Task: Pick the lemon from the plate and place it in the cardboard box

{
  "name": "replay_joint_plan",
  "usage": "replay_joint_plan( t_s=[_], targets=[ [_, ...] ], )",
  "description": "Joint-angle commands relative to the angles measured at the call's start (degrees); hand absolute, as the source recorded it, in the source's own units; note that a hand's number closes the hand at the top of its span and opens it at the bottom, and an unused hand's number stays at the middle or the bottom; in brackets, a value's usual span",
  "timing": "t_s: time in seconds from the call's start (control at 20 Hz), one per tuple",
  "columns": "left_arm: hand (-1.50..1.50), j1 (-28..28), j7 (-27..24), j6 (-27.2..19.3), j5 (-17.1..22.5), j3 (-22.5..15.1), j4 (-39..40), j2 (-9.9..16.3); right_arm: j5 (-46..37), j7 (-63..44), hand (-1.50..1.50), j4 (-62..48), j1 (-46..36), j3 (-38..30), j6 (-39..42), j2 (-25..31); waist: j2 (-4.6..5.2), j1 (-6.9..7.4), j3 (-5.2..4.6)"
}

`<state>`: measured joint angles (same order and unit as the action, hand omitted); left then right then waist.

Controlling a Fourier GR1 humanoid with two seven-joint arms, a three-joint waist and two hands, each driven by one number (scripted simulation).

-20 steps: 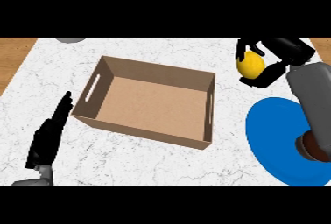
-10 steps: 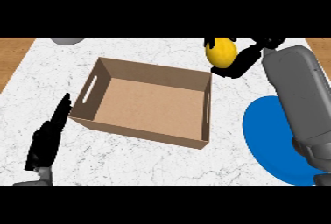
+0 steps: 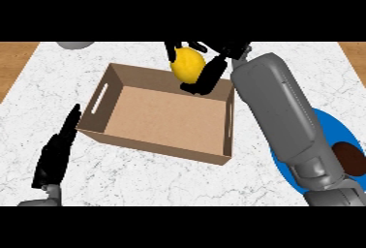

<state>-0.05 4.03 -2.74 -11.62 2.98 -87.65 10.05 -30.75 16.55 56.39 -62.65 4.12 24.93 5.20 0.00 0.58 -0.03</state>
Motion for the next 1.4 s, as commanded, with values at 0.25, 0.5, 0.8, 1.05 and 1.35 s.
replay_joint_plan(
  t_s=[0.25,0.5,0.8,1.05,1.35],
  targets=[
    [0.00,-3.10,2.29,2.17,0.48,0.62,-0.58,1.35,-0.38,-4.46,1.50,-12.55,-5.73,9.91,-8.37,-5.12,0.38,1.26,-0.02],
    [0.00,-2.91,0.69,0.43,-0.66,-0.56,1.29,-1.11,4.94,-6.95,1.50,-18.84,-5.46,16.16,-12.99,-5.17,0.47,1.63,-0.02],
    [0.00,-2.09,-0.20,1.68,-1.12,-1.32,1.02,-0.65,15.77,-7.44,-1.50,-20.79,-3.60,26.55,-20.51,-5.19,0.63,2.92,-0.03],
    [0.00,-2.55,-0.75,2.32,-0.09,-0.17,2.04,-0.15,24.95,-6.02,-1.50,-20.69,-4.87,22.20,-22.24,-5.19,0.79,3.07,-0.03],
    [0.00,-4.18,1.28,2.99,-0.27,-0.69,0.39,0.19,36.17,-3.58,-1.50,-23.84,-5.36,13.88,-27.01,-5.20,1.16,3.69,0.01]
  ],
)
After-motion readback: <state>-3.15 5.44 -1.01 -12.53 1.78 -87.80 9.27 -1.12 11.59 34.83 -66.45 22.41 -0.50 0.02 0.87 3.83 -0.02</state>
